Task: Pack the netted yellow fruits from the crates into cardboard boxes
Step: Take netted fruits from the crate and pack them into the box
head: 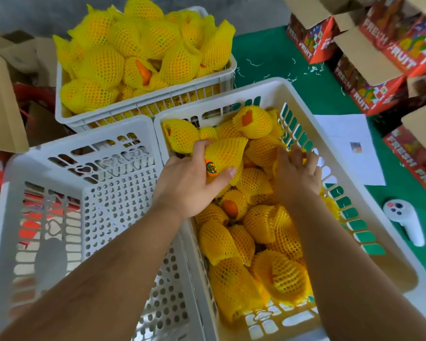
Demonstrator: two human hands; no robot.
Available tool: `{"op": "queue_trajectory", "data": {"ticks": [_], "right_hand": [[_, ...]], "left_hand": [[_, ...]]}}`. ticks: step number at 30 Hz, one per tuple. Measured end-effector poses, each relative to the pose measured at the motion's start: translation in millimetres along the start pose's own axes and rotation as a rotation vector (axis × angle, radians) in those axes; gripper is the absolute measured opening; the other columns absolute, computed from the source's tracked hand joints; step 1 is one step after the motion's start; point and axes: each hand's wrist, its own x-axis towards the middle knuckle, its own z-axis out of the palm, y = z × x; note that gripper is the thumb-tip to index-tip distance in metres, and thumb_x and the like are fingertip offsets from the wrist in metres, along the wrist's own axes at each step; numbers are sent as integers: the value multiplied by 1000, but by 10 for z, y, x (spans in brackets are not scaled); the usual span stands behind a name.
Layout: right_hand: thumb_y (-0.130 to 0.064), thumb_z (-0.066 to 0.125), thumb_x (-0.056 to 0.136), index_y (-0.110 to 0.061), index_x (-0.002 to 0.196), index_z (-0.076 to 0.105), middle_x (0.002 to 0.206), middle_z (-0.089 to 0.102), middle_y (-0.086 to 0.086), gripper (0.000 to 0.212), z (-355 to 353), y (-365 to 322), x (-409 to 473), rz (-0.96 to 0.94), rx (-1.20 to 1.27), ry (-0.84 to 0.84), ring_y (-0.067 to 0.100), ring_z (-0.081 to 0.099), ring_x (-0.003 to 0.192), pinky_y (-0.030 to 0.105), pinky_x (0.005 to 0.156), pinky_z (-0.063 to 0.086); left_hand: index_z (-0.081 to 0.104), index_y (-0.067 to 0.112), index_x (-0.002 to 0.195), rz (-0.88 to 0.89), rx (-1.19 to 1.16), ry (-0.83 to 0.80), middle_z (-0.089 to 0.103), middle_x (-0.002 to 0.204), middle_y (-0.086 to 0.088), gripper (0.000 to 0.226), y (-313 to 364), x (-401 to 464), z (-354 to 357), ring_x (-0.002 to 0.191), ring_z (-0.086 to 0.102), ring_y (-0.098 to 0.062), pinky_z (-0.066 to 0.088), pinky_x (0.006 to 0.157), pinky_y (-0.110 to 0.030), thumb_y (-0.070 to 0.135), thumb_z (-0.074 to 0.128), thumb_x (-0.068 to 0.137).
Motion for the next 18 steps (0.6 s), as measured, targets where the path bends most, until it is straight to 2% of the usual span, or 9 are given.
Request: {"op": "queue_trajectory", "data": {"ticks": [3,5,8,10,12,13,15,16,18], "right_hand": [[-20,68,94,-23,147,40,155,38,8,60,-48,-47,-52,39,7,36,38,29,141,54,109,41],[-19,69,94,-23,145,43,151,41,8,57,-146,-75,-124,63,79,57,37,32,137,54,102,46],[-24,68,91,-21,144,44,140,45,8,58,-391,-81,-361,58,411,147,35,36,128,46,91,43],[-18,73,86,-22,140,49,113,58,1,59,-589,-134,-641,15,750,139,21,54,102,36,78,47],[-5,71,84,-25,133,52,76,57,-12,56,-751,-325,-1044,-117,1104,67,4,51,61,24,53,44],[-2,71,83,-25,132,51,75,56,-12,57,-790,-458,-1255,-189,1193,54,2,48,57,20,50,42],[-4,70,78,-24,132,48,92,56,-4,61,-797,-785,-1625,-296,1293,65,4,52,69,20,61,45],[-2,68,80,-24,133,47,96,58,-6,61,-767,-973,-1801,-336,1347,64,4,54,73,19,65,47],[7,62,88,-24,138,44,101,63,-7,62,-631,-1365,-2111,-397,1361,38,7,57,81,21,76,49]], "left_hand": [[22,30,147,-12,-8,16,50,58,9,84,-9,-4,12,76,50,-27,35,69,-38,89,14,89],[20,31,149,-24,-45,34,48,64,8,86,-17,-28,7,87,55,-33,36,66,-37,90,13,87],[19,33,150,-8,-182,68,51,77,2,85,-33,-127,-53,93,60,-36,44,64,-37,89,19,87],[21,33,153,20,-407,76,60,87,-3,82,-39,-266,-117,81,65,-31,51,62,-39,84,32,89],[20,34,156,71,-752,66,67,99,-5,77,-36,-491,-163,75,68,-24,55,62,-43,70,47,93],[18,36,157,91,-919,65,67,109,-2,73,-34,-657,-194,82,70,-24,57,67,-44,59,52,97],[18,36,155,100,-1162,114,62,125,15,64,-136,-1029,-237,104,69,-17,59,81,-35,36,55,103],[19,36,153,82,-1239,147,61,127,21,62,-243,-1217,-265,111,67,-14,58,87,-31,27,56,104],[21,35,153,18,-1347,191,60,132,21,65,-517,-1599,-353,122,64,-16,57,96,-37,20,59,103]]}}
